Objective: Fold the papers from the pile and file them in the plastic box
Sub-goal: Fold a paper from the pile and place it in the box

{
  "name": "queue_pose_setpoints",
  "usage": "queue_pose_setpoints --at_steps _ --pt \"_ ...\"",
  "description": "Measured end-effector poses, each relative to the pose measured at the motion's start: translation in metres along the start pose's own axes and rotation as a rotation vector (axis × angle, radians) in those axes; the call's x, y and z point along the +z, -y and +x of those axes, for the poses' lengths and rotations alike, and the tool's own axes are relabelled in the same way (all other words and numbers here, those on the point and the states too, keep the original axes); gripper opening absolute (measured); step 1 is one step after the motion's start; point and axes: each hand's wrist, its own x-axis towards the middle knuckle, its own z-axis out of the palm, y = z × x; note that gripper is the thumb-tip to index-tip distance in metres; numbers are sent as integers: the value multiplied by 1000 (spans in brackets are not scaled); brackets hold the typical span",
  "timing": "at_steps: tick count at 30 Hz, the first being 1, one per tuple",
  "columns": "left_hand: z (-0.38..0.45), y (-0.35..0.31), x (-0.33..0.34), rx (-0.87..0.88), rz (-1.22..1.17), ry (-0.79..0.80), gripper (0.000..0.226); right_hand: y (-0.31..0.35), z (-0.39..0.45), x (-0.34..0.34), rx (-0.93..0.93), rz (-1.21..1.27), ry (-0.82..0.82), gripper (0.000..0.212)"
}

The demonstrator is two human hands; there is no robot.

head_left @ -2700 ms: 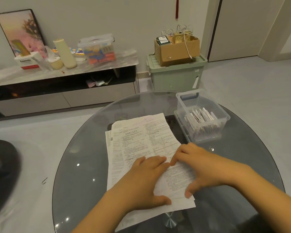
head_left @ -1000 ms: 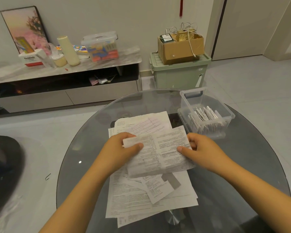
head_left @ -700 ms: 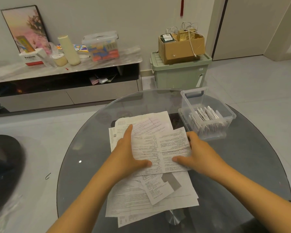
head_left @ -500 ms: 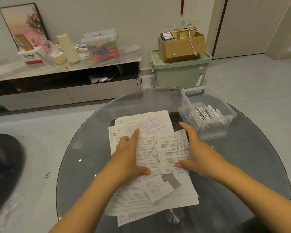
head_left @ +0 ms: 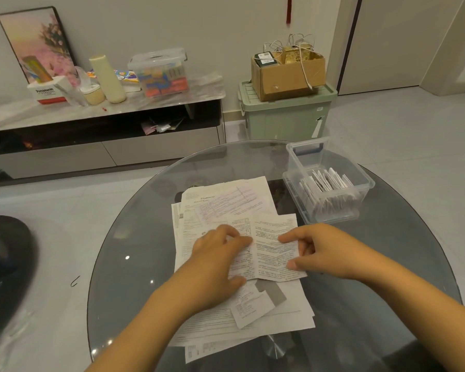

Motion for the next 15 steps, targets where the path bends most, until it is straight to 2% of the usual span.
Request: queue_pose_setpoints --at_steps 3,10,13,15 --pt "-1 -7 6 65 -7 30 68 6 -3 0 9 223 12 43" --pt "1 -16 20 130 70 -36 71 18 -13 -3 1 599 88 36" --pt "1 -21 22 159 -12 -137 49 22 -17 -3 -70 619 61 33" --pt "1 -21 23 150 -93 -164 38 23 -19 -3 -149 475 -40 36"
